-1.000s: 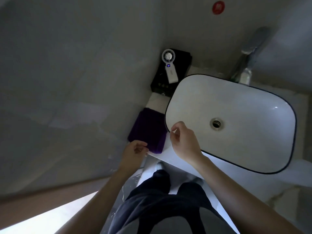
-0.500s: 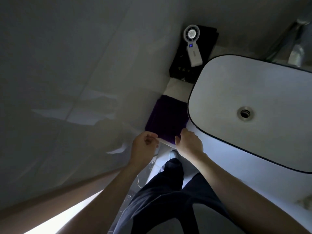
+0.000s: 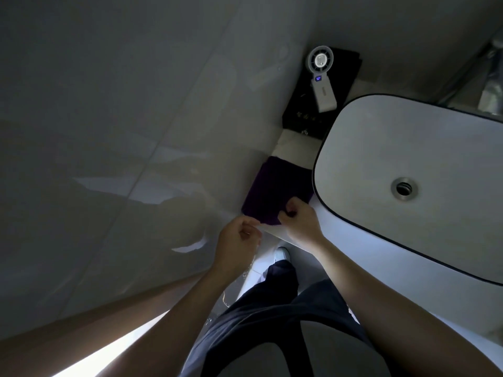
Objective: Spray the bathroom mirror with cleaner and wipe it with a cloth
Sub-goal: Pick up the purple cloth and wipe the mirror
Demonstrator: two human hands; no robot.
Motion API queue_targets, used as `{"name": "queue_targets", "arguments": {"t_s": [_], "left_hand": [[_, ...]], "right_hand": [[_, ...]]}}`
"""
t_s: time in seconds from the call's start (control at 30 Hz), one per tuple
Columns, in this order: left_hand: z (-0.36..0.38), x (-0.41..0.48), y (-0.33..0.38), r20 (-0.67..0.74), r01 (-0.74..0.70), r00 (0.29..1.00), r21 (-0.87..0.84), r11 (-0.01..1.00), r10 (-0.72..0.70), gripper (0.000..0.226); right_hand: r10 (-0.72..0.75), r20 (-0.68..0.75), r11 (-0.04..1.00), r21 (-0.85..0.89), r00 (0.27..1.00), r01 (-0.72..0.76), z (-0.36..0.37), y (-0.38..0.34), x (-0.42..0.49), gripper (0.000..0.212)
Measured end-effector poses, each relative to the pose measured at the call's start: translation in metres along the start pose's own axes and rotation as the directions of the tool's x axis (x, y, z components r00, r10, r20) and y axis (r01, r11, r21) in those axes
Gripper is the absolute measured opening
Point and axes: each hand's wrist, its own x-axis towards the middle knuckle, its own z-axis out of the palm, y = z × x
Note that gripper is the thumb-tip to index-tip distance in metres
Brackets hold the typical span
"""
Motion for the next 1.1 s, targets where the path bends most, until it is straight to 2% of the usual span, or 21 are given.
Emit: {"name": "queue_targets", "arguments": {"t_s": [0.1, 0.23, 0.33, 0.5, 0.67, 0.77, 0.9, 1.0, 1.1], "left_hand": [[0.001, 0.005, 0.005, -0.033, -0.024, 0.999, -0.007, 1.0, 0.024, 0.034], [0.01, 0.013, 0.019, -0.076, -0.059, 0.996, -0.059, 0.996, 0.055, 0.034], [0.016, 0.012, 0.037, -0.114, -0.131, 0.986, -0.099, 0.986, 0.12, 0.042], [0.021, 0.001, 0.073, -0.225, -0.272, 0.945, -0.133, 0.953, 0.238, 0.041], [0.02, 0.002, 0.095, -0.26, -0.298, 0.926, -0.062, 0.952, 0.273, 0.023], [0.04, 0.004, 0.112, -0.07, -0.232, 0.971, -0.021, 0.972, 0.231, 0.015], [0.091, -0.006, 0.149, 0.236, -0.11, 0.955, -0.277, 0.955, 0.178, 0.024], [0.124, -0.015, 0.175, 0.367, -0.063, 0.9, -0.424, 0.903, 0.235, 0.03], [0.15, -0.024, 0.196, 0.439, -0.087, 0.843, -0.458, 0.885, 0.311, 0.025]], "right_hand": [[-0.096, -0.027, 0.99, 0.1, 0.995, 0.098, -0.007, -0.019, -0.003, 0.025], [-0.135, -0.115, 0.977, 0.153, 0.984, 0.152, -0.025, -0.039, -0.003, 0.026], [-0.158, -0.138, 0.938, 0.289, 0.978, 0.192, -0.048, -0.053, -0.008, 0.021], [-0.135, -0.069, 0.755, 0.639, 0.989, 0.147, -0.095, -0.087, -0.032, 0.026], [-0.231, -0.075, 0.555, 0.809, 0.97, 0.194, -0.16, -0.123, -0.066, 0.021], [-0.27, -0.107, 0.46, 0.858, 0.957, 0.226, -0.199, -0.132, -0.083, 0.01], [-0.258, -0.206, 0.393, 0.87, 0.944, 0.297, -0.242, -0.129, -0.106, 0.01], [-0.196, -0.304, 0.415, 0.836, 0.932, 0.36, -0.275, -0.112, -0.122, 0.012], [-0.032, -0.455, 0.506, 0.76, 0.89, 0.407, -0.306, -0.084, -0.136, 0.011]]}}
